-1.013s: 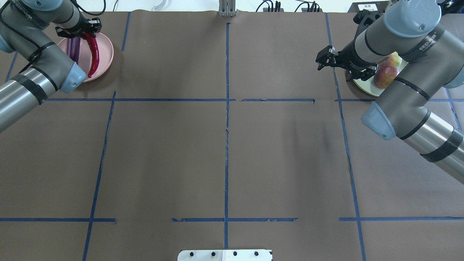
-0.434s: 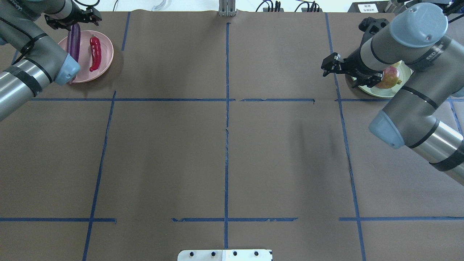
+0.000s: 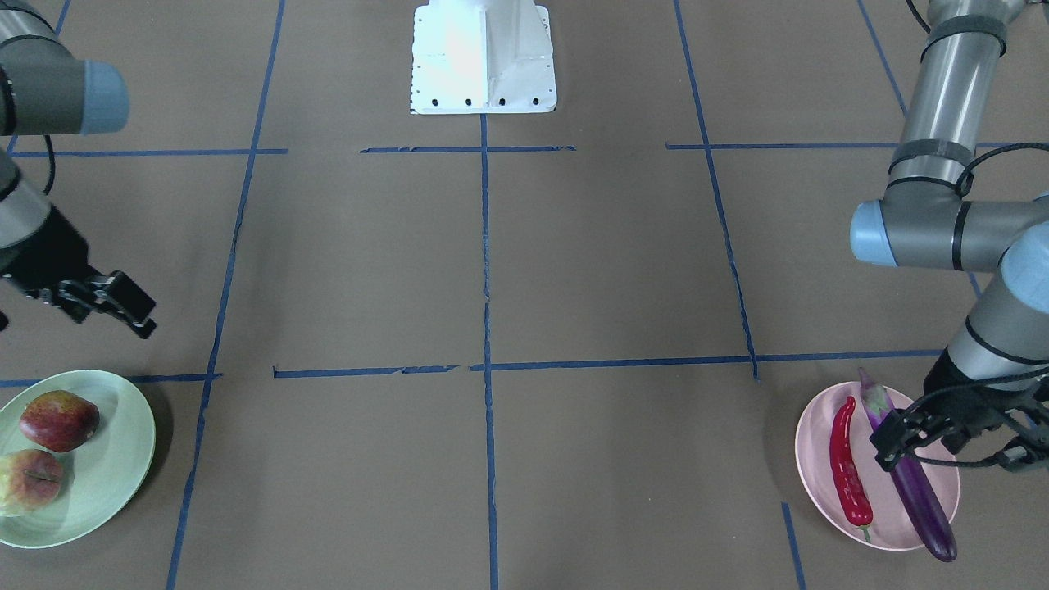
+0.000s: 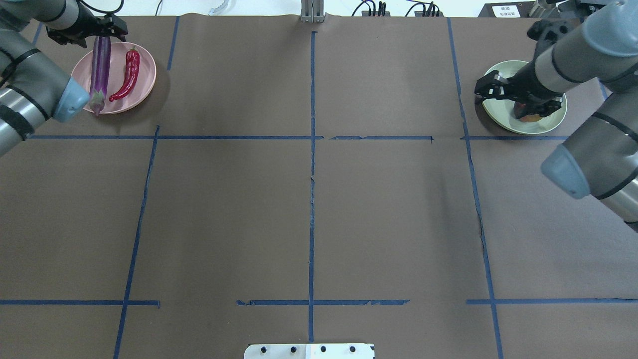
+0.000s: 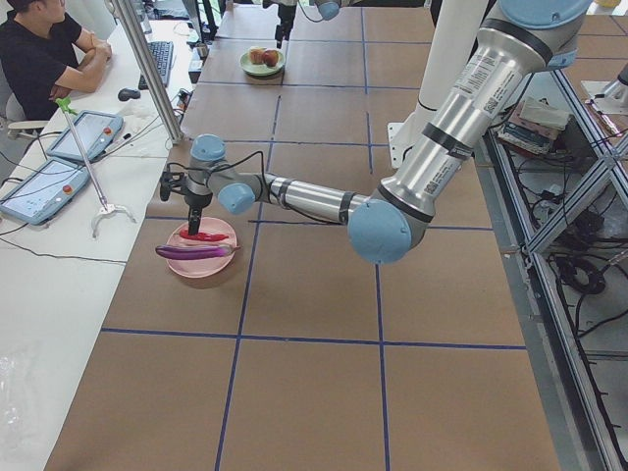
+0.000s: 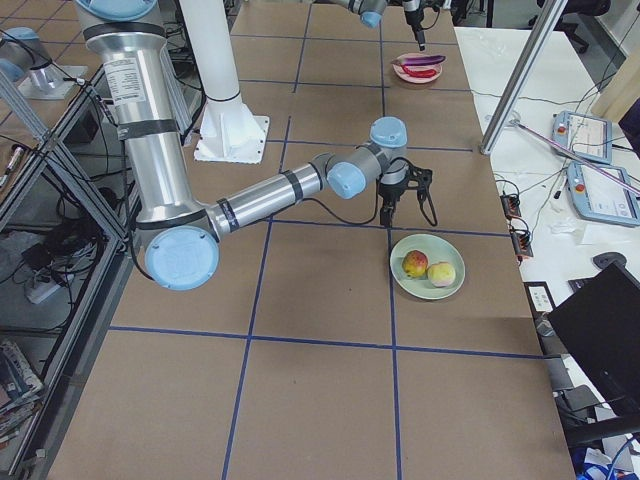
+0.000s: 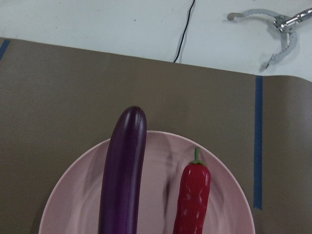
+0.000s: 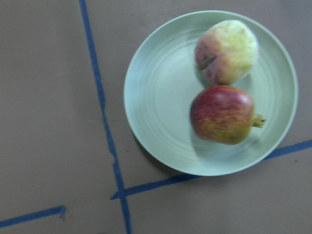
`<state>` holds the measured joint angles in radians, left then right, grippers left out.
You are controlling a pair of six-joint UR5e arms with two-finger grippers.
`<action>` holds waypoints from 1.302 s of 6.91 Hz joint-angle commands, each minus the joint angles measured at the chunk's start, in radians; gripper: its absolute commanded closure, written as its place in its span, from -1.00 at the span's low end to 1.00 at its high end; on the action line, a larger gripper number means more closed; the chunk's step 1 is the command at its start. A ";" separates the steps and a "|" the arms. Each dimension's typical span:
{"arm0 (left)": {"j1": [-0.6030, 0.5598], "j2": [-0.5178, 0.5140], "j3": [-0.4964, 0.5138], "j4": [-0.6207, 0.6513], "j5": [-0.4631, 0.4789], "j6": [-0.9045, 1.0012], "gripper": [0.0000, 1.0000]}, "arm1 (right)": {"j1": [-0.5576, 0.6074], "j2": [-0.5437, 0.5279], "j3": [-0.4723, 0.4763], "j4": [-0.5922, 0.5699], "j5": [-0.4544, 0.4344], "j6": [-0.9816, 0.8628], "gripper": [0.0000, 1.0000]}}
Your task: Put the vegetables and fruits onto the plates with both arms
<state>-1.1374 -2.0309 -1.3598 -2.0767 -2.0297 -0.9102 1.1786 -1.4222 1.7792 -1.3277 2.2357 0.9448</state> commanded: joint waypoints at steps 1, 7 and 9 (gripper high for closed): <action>-0.007 0.116 -0.323 0.244 -0.072 0.028 -1.00 | 0.212 -0.153 0.011 -0.002 0.203 -0.275 -1.00; -0.318 0.438 -0.428 0.461 -0.300 1.011 -1.00 | 0.311 -0.322 0.019 -0.011 0.214 -0.630 -1.00; -0.393 0.426 -0.386 0.696 -0.302 1.143 -1.00 | 0.309 -0.355 0.017 -0.013 0.173 -0.685 -1.00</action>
<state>-1.4935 -1.6009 -1.7633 -1.5271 -2.3292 0.1626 1.4902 -1.7561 1.7970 -1.3395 2.4307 0.2956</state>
